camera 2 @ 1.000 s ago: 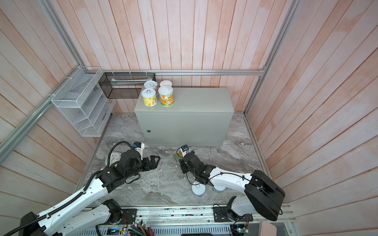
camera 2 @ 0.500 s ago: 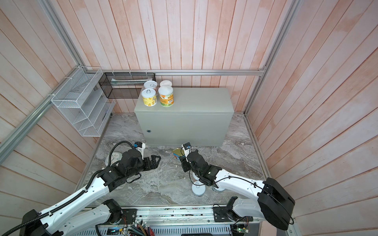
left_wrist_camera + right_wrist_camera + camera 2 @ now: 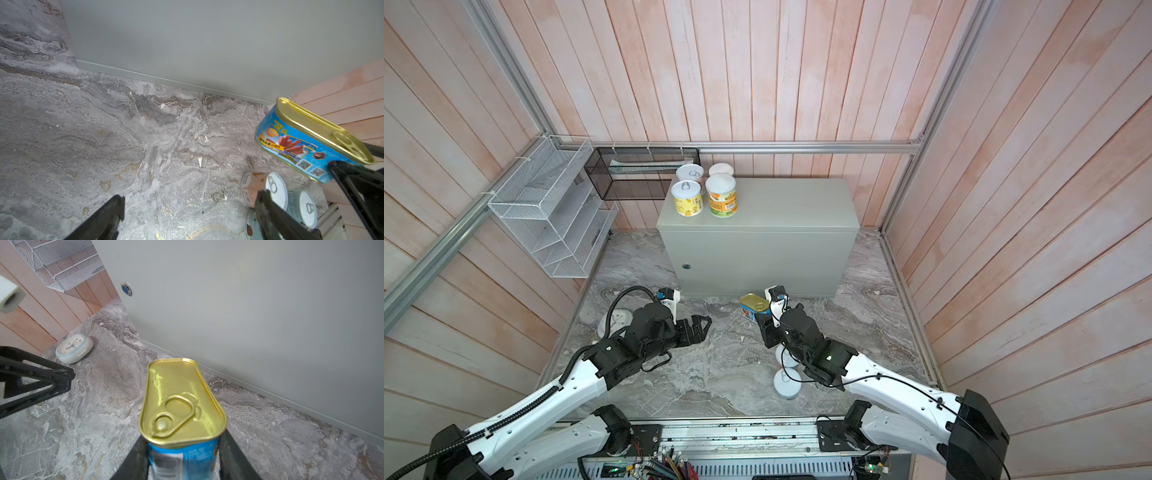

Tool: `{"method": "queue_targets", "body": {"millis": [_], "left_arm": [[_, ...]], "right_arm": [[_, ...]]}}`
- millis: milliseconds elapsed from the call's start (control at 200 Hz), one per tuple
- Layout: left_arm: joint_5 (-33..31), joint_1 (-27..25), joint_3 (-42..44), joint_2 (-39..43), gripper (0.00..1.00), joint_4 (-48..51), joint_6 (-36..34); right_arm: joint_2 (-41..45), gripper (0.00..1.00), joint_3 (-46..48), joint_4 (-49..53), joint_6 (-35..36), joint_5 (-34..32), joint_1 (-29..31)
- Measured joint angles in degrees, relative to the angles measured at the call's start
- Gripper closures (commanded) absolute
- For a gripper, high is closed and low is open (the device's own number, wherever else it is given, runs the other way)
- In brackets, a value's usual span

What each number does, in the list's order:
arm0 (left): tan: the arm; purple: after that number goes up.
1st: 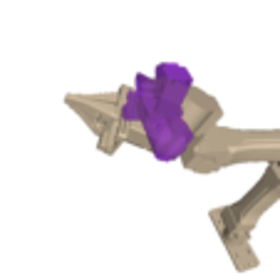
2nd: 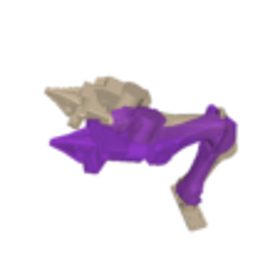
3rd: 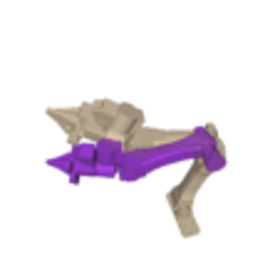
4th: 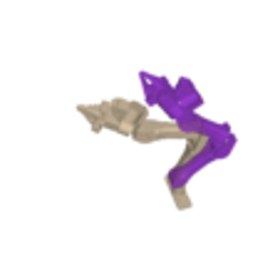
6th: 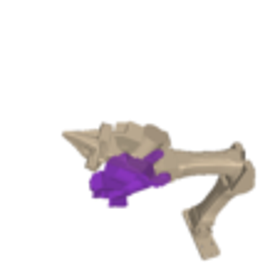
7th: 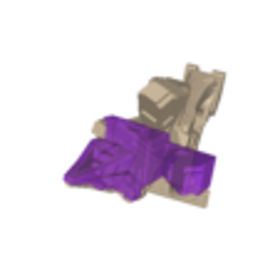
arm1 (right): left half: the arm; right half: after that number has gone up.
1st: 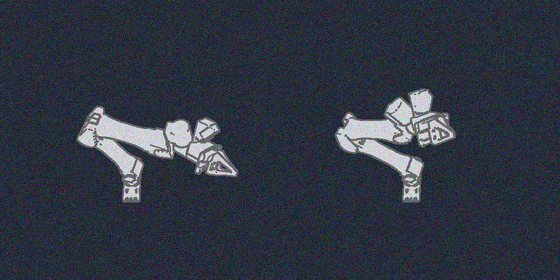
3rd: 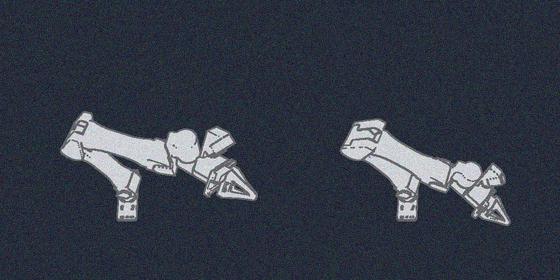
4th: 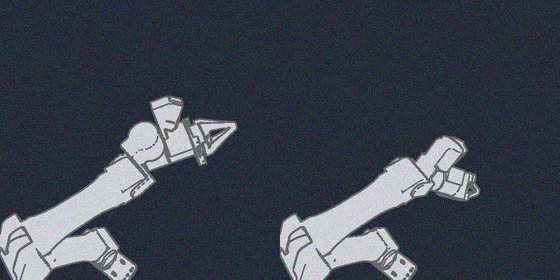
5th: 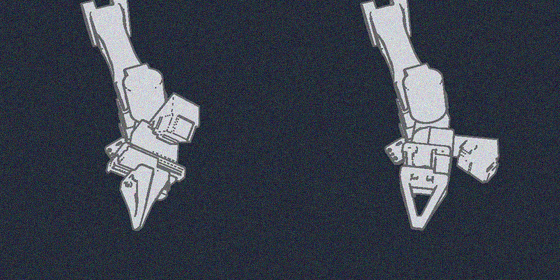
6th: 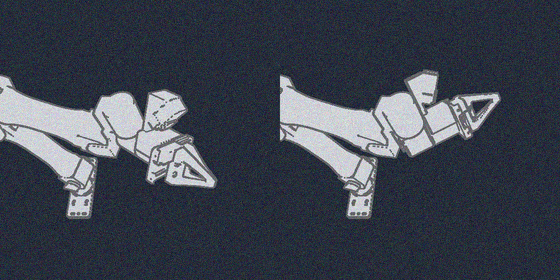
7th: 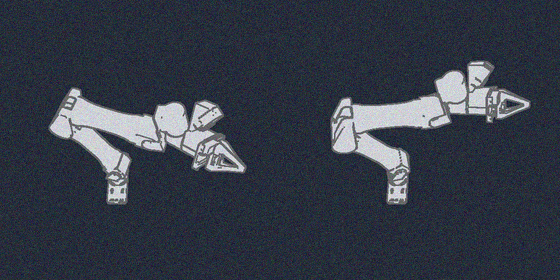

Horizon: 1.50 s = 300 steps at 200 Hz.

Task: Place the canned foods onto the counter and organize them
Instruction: 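Raise the tin with the right gripper up toward the cabinet top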

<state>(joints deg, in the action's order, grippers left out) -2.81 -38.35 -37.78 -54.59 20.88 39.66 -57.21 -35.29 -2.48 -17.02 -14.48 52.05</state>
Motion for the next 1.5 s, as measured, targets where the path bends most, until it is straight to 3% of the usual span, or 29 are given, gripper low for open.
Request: {"method": "queue_targets", "body": {"millis": [770,1500], "left_arm": [[0.9,0.0,0.3,-3.3,0.0,-2.5,-1.1],[0.8,0.0,0.7,0.2,0.0,-2.5,-1.0]], "right_arm": [[12.3,0.63,-6.0,6.9,-0.5,2.6,-2.1],[14.4,0.63,-14.8,9.8,1.9,2.5,-3.4]]}}
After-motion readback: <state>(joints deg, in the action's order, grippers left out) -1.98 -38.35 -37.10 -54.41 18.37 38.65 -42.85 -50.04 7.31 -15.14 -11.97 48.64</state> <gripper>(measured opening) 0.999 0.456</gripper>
